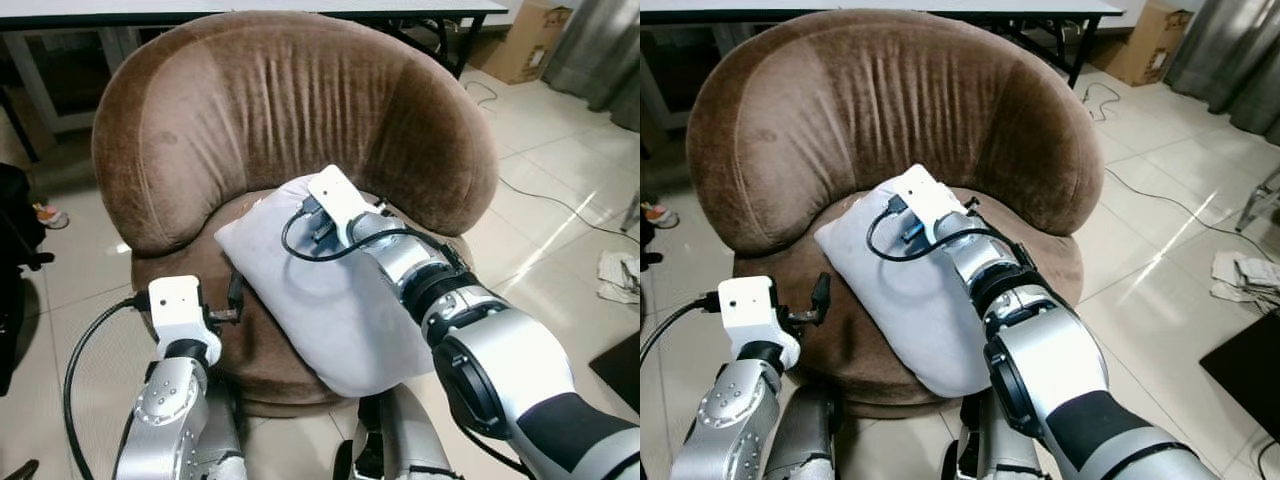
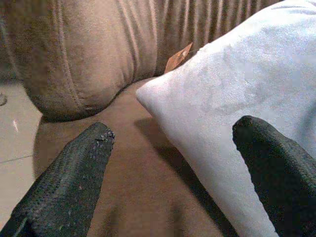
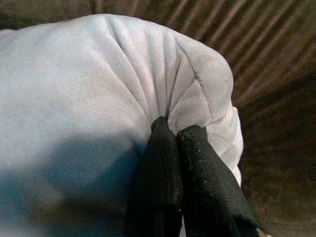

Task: Move the pillow to the sofa from floor

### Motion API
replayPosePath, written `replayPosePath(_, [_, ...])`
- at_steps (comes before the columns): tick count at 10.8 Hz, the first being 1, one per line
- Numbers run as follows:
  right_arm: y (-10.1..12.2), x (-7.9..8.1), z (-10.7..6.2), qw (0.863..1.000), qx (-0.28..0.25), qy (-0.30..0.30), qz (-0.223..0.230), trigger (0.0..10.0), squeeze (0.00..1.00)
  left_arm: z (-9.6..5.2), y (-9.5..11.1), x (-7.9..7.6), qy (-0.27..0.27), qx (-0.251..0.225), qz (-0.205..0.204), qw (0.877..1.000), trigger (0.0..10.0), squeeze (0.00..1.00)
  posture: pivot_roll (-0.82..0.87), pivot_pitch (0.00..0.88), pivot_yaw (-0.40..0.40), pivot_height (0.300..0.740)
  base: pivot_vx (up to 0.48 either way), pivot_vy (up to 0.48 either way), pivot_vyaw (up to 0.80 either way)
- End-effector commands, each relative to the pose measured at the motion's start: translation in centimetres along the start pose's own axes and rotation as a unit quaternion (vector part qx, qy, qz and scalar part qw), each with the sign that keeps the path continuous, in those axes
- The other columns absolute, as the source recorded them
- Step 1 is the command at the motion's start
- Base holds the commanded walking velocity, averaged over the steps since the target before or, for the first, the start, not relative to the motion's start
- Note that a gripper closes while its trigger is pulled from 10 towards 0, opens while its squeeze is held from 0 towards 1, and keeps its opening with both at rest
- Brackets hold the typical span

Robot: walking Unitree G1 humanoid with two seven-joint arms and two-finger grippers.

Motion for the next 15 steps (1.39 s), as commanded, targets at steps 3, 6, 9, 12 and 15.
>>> replayPosePath(3, [-2.19,0.44,-0.12,0.999,0.041,0.014,0.014,0.0,0.00,0.16,0.05,-0.55,-0.005,-0.003,0.002,1.000,10.0,0.00,0.09,0.000,-0.162,0.563,0.000,0.000,0.00])
replayPosePath(6, [-2.28,0.45,-0.13,0.999,0.040,0.016,0.014,0.0,0.00,0.16,0.03,-0.64,-0.005,-0.002,0.001,1.000,10.0,0.00,0.09,0.000,-0.162,0.563,0.000,0.000,0.00])
replayPosePath(9, [-2.34,0.46,-0.14,0.999,0.041,0.015,0.014,0.0,0.00,0.12,-0.04,-0.68,-0.005,-0.001,0.001,1.000,10.0,0.00,0.08,0.000,-0.162,0.563,0.000,0.000,0.00])
replayPosePath(12, [-2.70,0.34,-0.17,0.999,0.053,0.007,-0.004,10.0,0.00,0.12,-0.05,-0.75,-0.005,-0.001,0.000,1.000,10.0,0.00,0.08,0.000,-0.164,0.563,0.000,0.000,0.00])
replayPosePath(15, [-2.75,0.07,-0.20,0.999,0.051,-0.002,0.004,10.0,1.00,0.09,-0.11,-0.74,-0.005,0.000,0.000,1.000,10.0,0.00,0.08,0.000,-0.168,0.563,0.000,0.000,0.00])
Point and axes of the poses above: a point about 5 cm out from each wrist's last joint towards the gripper, its own z axis pointing out of the wrist towards the gripper, its own y axis along the axis of the wrist's last joint, x = y × z, the point moved 1 cm from there along z, pointing out of the wrist towards the gripper, and after that the axes turned 1 degree about z, right-handed, at the moved point
